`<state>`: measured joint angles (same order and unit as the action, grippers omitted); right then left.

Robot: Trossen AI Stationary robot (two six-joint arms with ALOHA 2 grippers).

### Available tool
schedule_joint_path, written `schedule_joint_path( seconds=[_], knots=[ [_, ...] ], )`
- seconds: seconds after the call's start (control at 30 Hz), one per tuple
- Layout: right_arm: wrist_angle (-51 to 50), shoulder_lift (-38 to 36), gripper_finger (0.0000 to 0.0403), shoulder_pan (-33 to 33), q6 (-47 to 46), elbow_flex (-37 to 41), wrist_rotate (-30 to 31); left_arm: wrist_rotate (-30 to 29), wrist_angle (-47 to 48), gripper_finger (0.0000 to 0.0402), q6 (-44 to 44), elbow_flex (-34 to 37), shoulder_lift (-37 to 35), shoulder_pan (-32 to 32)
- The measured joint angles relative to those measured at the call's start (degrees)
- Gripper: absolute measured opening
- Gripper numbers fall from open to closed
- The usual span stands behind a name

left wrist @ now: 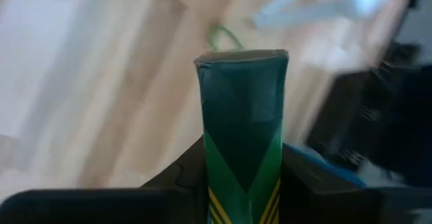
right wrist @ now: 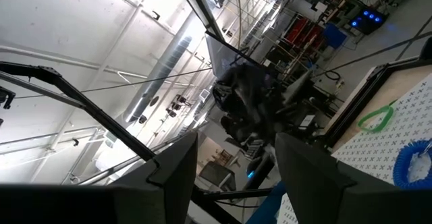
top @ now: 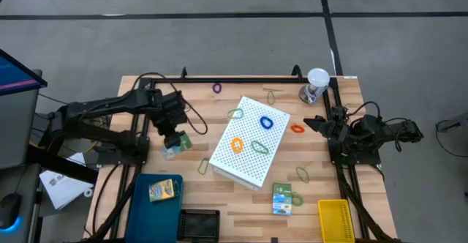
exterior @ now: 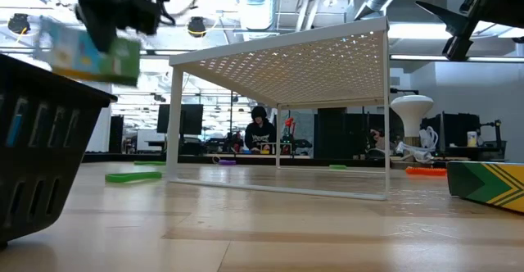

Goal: Pick & Place Office Desk Supplies
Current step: Put the yellow crayon box into the blue bin

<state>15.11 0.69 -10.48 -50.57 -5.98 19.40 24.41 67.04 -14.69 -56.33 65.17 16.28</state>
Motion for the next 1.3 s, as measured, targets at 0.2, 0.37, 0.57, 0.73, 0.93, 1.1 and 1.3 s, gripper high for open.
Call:
schedule_joint_path(
  seconds=[0.2, 0.37, 0.57, 0.73, 0.93, 1.1, 1.3],
  knots=[
    [0.31, 0.0, 0.0195, 0.0, 0.13, 0.0, 0.09, 7.16, 6.88, 0.0097, -6.43, -1.3, -2.79, -8.9],
    [0.33, 0.0, 0.0195, 0.0, 0.12, 0.0, 0.11, 7.93, 6.23, 0.0099, -17.24, -1.3, -5.74, -18.76],
    [0.33, 0.0, 0.0195, 0.0, 0.06, 0.0, 0.11, 6.53, 0.41, 0.0102, -31.12, -0.35, -7.57, -31.59],
    [0.31, 0.0, 0.0195, 0.0, 0.02, 0.0, 0.09, 4.08, -6.32, 0.0101, -39.71, 2.73, -7.23, -41.97],
    [-0.04, 0.0, 0.0195, 0.0, 0.02, 0.0, 0.04, 1.67, -20.82, 0.0101, -48.48, 9.83, -6.65, -50.16],
    [-0.07, 0.0, 0.0195, 0.0, -0.03, 0.0, -0.02, 1.31, -29.36, 0.0101, -53.18, 14.49, -4.55, -54.28],
    [-0.07, 0.0, 0.0195, 0.0, -0.46, 0.0, -0.02, 1.24, -39.13, 0.0101, -55.79, 17.02, -1.26, -59.4]
  ],
)
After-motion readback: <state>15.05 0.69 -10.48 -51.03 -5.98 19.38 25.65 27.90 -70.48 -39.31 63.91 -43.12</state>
